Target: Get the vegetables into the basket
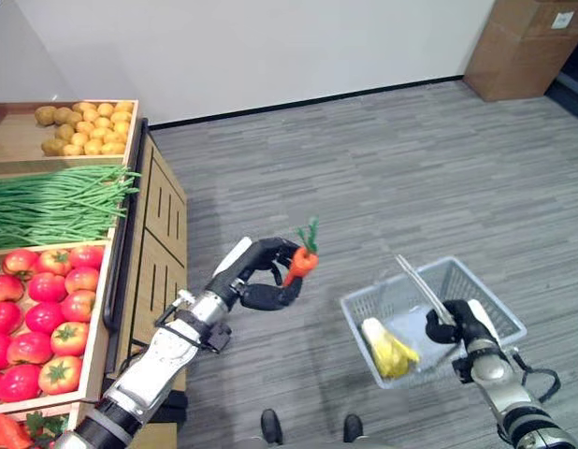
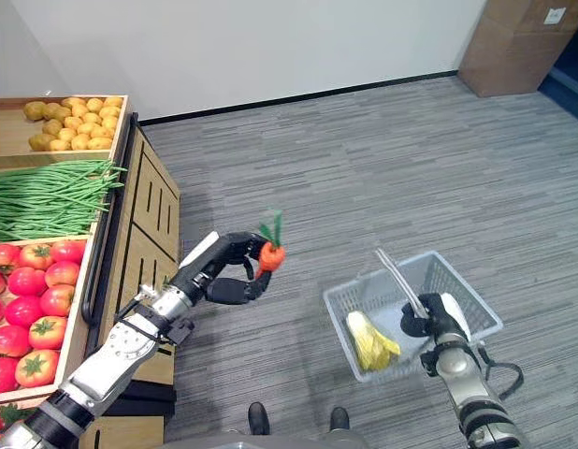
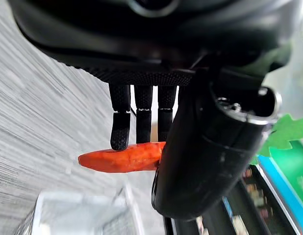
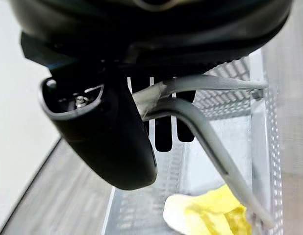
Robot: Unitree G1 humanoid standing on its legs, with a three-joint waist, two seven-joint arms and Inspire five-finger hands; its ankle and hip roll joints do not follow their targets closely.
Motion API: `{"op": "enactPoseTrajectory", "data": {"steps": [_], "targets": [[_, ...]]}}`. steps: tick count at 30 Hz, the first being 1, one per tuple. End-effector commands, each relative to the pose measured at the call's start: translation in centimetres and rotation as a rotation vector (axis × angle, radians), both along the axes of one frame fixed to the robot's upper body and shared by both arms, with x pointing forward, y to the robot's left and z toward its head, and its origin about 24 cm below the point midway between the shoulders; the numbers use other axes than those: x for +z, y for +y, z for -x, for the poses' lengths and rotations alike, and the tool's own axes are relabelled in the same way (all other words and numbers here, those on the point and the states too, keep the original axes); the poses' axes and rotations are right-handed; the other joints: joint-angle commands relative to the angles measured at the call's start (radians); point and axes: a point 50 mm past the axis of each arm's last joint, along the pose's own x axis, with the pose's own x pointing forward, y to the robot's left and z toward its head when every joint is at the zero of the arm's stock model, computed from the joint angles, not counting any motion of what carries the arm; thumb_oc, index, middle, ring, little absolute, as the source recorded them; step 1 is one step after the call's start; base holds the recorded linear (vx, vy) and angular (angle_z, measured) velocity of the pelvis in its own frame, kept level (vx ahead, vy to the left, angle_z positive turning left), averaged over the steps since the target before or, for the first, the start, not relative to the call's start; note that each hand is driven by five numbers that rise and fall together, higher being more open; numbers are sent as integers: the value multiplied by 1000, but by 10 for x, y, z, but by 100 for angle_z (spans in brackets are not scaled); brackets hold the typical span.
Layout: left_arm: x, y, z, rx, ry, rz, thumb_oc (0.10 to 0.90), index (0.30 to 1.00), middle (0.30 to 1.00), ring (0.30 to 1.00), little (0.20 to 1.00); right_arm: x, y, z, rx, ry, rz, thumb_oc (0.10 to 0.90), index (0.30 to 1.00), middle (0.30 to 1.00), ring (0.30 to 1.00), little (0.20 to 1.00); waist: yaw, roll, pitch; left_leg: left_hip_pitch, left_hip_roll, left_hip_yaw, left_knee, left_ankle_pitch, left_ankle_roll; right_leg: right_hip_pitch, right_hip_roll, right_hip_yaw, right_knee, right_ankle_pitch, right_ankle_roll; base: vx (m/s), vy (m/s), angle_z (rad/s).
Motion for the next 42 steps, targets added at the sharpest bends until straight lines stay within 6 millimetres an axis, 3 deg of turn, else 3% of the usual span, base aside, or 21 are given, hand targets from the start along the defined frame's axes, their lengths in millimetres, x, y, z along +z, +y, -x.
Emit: {"op": "enactPoseTrajectory", "data": {"steps": [1, 3, 9, 15, 22, 30, 32, 33, 34, 35, 42], "targets": [[46, -17, -13, -122, -269, -25, 400, 300, 300, 300, 300, 85, 18, -64, 137, -422, 21, 400, 300, 300, 300, 300, 6, -64, -45, 58, 86, -7, 1, -61, -101, -39, -80, 25, 1, 29, 86, 0, -20, -6], [41, -27, -14, -180, -294, -109, 400, 300, 300, 300, 300, 98, 36, -72, 213, -483, -9, 400, 300, 300, 300, 300, 1, -62, -47, 60, 88, -5, 1, -62, -102, -39, -78, 29, 1, 27, 87, 2, -10, -2], [31, -40, -18, -240, -335, -246, 400, 300, 300, 300, 300, 113, 63, -80, 312, -554, -93, 400, 300, 300, 300, 300, -8, -62, -49, 61, 90, 0, 1, -62, -105, -39, -77, 31, 1, 26, 88, 1, -2, -1], [4, -48, -22, -228, -289, -338, 400, 300, 300, 300, 300, 129, 94, -81, 422, -633, -202, 400, 300, 300, 300, 300, -17, -62, -56, 63, 92, 3, 1, -63, -105, -40, -75, 35, 1, 25, 85, 0, 0, 0], [-16, -50, -27, -228, -337, -510, 400, 300, 300, 300, 300, 140, 121, -75, 525, -691, -323, 400, 300, 300, 300, 300, -28, -62, -63, 69, 94, 14, 1, -66, -107, -40, -73, 42, 1, 24, 86, 4, -1, -3], [-38, -35, -36, -92, -355, -656, 400, 300, 300, 300, 300, 144, 138, -58, 614, -706, -465, 400, 300, 300, 300, 300, -37, -65, -69, 72, 98, 20, 1, -64, -110, -38, -73, 42, 1, 23, 86, 1, -1, -3], [-44, -30, -38, -40, -381, -717, 498, 437, 437, 437, 437, 140, 142, -51, 621, -692, -510, 400, 300, 300, 300, 300, -39, -69, -70, 70, 100, 22, 1, -63, -111, -38, -73, 40, 1, 23, 85, 0, 0, 0], [-45, -31, -38, -40, -382, -717, 473, 402, 402, 402, 402, 140, 142, -51, 620, -691, -510, 400, 300, 300, 300, 300, -39, -69, -70, 70, 100, 22, 1, -63, -111, -38, -73, 40, 1, 23, 85, 0, 0, 0], [-45, -30, -40, -23, -386, -726, 416, 322, 322, 322, 322, 138, 143, -49, 621, -686, -521, 400, 300, 300, 300, 300, -40, -70, -71, 69, 101, 21, 1, -63, -111, -38, -72, 41, 1, 22, 85, 0, 0, 0], [-45, -30, -41, -10, -388, -724, 400, 300, 300, 300, 300, 137, 143, -48, 619, -683, -520, 400, 300, 300, 300, 300, -41, -71, -71, 68, 101, 21, 1, -63, -111, -37, -72, 41, 1, 22, 84, 0, 0, 0], [-41, -32, -47, 59, -393, -670, 400, 300, 300, 300, 300, 126, 146, -42, 606, -646, -553, 400, 300, 300, 300, 300, -49, -74, -71, 71, 104, 26, 1, -63, -112, -41, -70, 45, 1, 22, 83, 0, 0, 0]]}}
